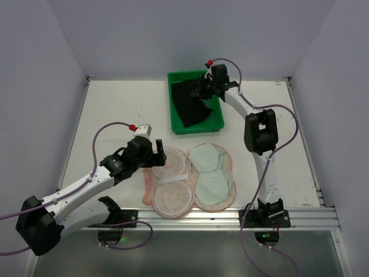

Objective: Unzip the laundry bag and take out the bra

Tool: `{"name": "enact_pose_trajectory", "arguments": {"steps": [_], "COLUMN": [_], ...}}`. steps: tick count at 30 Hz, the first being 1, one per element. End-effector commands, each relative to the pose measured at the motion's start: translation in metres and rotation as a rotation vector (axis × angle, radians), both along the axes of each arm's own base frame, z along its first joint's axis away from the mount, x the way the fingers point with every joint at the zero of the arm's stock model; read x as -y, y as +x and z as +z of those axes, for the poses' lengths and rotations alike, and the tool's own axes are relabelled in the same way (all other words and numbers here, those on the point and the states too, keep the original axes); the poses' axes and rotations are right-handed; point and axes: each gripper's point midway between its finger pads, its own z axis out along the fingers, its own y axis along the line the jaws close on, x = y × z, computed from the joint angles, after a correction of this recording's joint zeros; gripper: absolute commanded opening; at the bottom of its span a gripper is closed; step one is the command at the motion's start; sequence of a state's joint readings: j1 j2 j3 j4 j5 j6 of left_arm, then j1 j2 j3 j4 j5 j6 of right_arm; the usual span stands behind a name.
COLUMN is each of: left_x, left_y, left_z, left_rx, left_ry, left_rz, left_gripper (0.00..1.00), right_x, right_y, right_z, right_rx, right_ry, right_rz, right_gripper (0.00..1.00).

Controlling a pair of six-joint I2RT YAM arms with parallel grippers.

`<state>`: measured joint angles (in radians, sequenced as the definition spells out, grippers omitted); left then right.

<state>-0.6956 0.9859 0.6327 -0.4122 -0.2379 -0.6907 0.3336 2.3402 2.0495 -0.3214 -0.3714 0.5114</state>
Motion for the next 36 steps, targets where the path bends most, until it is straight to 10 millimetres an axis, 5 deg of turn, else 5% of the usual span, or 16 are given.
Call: {"name": "enact_pose_trajectory", "arguments": {"steps": [1,5,11,12,17,18,19,23,24,27,28,29,30,36], "left_x": [0.000,0.001,0.003,0.002,0.005,0.008,0.009,0.016,0.018,0.021,0.022,0.023,0.025,0.031], "left_y": [-0.001,-0.002,-0.007,-0.008,-0.014,-0.014,-0.014,-0.016,-0.015,-0.014,-0.014,-0.015,-0.014,-0.014], "left_z": [0.003,0.004,0.002,0.002,-0.009,-0.010,-0.012,-0.020,-0.023,-0.029,-0.030,-0.036,-0.038,-0.060], "left_rx": [0.018,0.019,-0.005,-0.006,-0.037,-0.038,-0.045,-0.097,-0.103,-0.114,-0.118,-0.137,-0.140,-0.181], "left_ry": [-0.010,-0.021,-0.046,-0.048,-0.068,-0.079,-0.085,-0.078,-0.076,-0.079,-0.080,-0.075,-0.082,-0.096], "left_rz": [-0.021,-0.025,-0.025,-0.023,-0.031,-0.036,-0.037,-0.057,-0.060,-0.065,-0.066,-0.066,-0.066,-0.059], "left_gripper": [0.94,0.93,0.93,0.93,0.93,0.93,0.93,0.93,0.94,0.93,0.94,0.93,0.93,0.93], "right_x": [0.002,0.011,0.037,0.043,0.076,0.081,0.085,0.097,0.101,0.109,0.112,0.112,0.114,0.118], "right_y": [0.008,-0.003,-0.026,-0.036,-0.094,-0.115,-0.133,-0.192,-0.214,-0.248,-0.268,-0.278,-0.295,-0.335], "right_z": [0.038,0.040,0.097,0.125,0.129,0.100,0.116,0.090,0.058,0.049,0.021,0.023,0.000,-0.044], "right_rx": [0.032,0.008,0.099,0.153,0.135,0.069,0.100,0.042,-0.035,-0.027,-0.084,-0.062,-0.112,-0.170], "right_ry": [0.095,0.071,-0.011,-0.022,-0.088,-0.103,-0.080,-0.061,-0.068,-0.046,-0.060,-0.043,-0.054,-0.033], "right_rz": [0.004,-0.002,-0.043,-0.049,-0.109,-0.106,-0.104,-0.102,-0.104,-0.116,-0.107,-0.097,-0.085,-0.045], "right_gripper": [0.33,0.43,0.80,0.83,0.90,0.92,0.93,0.93,0.93,0.93,0.93,0.93,0.92,0.91]}}
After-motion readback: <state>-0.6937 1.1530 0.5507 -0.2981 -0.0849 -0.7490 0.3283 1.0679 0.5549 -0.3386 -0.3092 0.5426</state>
